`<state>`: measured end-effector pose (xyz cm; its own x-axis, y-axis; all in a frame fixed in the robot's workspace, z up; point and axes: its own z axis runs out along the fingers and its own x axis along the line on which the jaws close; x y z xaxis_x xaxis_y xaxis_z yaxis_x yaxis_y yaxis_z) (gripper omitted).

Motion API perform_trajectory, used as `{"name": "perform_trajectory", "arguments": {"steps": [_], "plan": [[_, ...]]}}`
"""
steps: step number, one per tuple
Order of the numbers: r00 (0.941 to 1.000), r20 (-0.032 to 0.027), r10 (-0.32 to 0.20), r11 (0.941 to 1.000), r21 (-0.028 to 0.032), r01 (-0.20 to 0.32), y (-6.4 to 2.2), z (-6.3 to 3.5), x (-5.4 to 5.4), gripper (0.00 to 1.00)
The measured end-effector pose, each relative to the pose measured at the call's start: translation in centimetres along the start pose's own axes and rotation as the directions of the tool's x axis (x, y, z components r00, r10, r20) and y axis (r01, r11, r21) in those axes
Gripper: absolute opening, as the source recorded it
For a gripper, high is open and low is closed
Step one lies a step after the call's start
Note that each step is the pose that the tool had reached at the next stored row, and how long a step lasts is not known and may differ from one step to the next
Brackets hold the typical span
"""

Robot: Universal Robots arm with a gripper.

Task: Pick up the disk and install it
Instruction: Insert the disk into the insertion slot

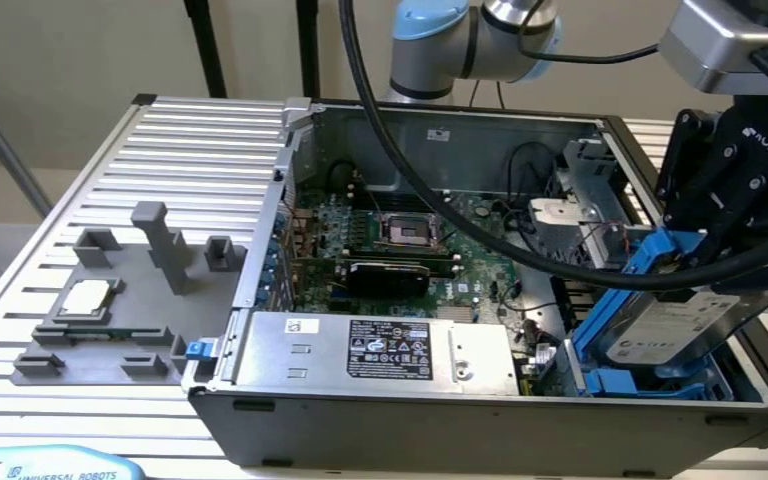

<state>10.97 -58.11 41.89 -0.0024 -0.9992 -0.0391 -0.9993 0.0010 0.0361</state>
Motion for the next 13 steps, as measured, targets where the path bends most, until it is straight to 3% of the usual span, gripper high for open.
{"name": "perform_trajectory", "arguments": {"steps": [13], "plan": [[1.0000,0.0014,-0.003,1.0000,-0.0020,0.003,-0.04,1.16,0.3,0.33]]}}
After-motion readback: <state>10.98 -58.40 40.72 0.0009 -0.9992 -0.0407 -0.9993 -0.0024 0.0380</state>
